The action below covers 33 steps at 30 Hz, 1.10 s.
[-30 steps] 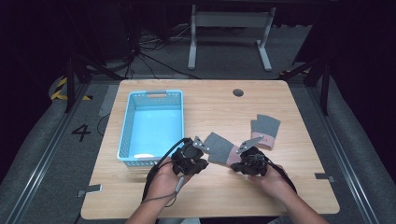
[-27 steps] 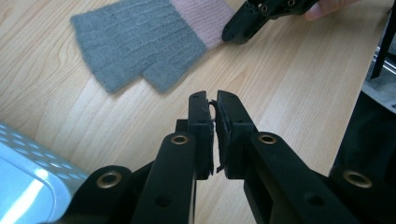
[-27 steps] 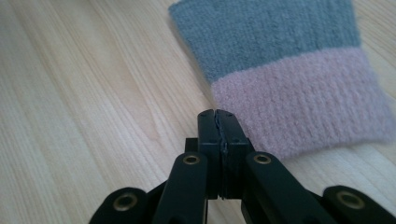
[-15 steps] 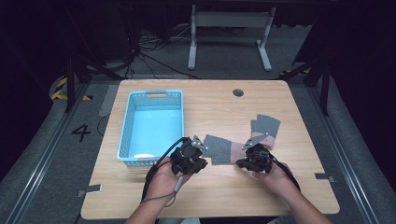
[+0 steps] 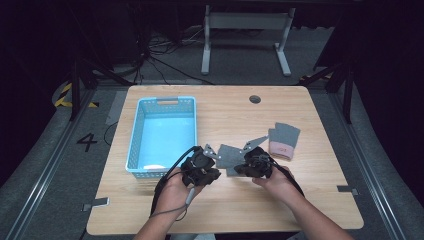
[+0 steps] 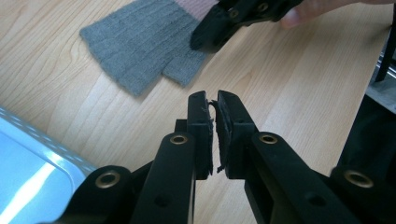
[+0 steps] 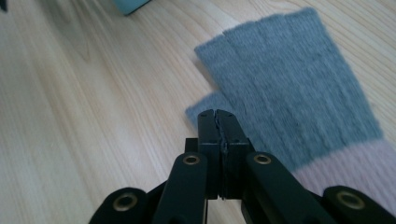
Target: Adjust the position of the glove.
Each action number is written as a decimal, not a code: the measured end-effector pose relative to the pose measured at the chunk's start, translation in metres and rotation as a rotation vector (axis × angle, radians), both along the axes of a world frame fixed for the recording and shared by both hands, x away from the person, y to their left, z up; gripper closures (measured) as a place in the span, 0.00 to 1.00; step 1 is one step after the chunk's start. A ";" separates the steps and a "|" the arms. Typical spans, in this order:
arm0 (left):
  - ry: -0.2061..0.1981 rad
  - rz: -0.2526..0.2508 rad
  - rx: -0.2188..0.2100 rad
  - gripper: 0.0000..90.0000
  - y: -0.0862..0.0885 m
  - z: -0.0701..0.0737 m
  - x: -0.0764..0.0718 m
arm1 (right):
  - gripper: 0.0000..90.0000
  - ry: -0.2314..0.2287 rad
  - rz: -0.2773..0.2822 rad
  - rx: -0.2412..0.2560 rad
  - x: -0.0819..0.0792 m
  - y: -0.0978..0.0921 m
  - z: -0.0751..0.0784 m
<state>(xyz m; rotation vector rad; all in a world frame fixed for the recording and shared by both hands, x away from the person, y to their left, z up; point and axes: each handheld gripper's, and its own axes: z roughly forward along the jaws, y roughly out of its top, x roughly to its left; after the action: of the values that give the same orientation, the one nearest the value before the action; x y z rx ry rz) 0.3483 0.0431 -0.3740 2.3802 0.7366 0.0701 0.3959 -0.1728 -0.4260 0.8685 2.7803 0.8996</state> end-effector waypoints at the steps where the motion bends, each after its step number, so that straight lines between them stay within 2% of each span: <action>1: 0.000 0.000 0.000 0.93 0.000 0.000 0.000 | 0.99 0.000 0.000 0.000 0.000 0.000 0.000; 5: 0.003 0.004 0.001 0.93 0.001 0.000 0.000 | 0.99 -0.003 -0.005 -0.028 0.007 0.006 -0.004; 12: 0.001 0.006 0.001 0.93 0.002 0.000 0.000 | 0.99 -0.018 -0.060 -0.025 0.016 -0.010 -0.002; 15: 0.003 0.007 0.004 0.93 0.001 0.000 0.000 | 0.99 -0.006 -0.065 -0.025 0.018 -0.012 -0.003; 17: 0.000 0.002 0.004 0.93 0.000 0.000 0.000 | 0.99 0.013 -0.060 -0.044 0.018 -0.011 -0.008; 25: 0.004 -0.002 0.000 0.93 -0.001 -0.001 0.001 | 0.99 0.027 -0.047 -0.057 0.012 -0.014 -0.012; 33: -0.002 -0.024 0.000 0.92 -0.009 0.002 0.005 | 0.99 0.023 -0.047 -0.055 -0.007 -0.022 -0.013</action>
<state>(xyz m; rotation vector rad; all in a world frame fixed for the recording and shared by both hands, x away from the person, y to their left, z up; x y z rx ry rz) 0.3537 0.0338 -0.3721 2.3877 0.7069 0.0623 0.3885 -0.1949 -0.4387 0.9380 2.7772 0.8070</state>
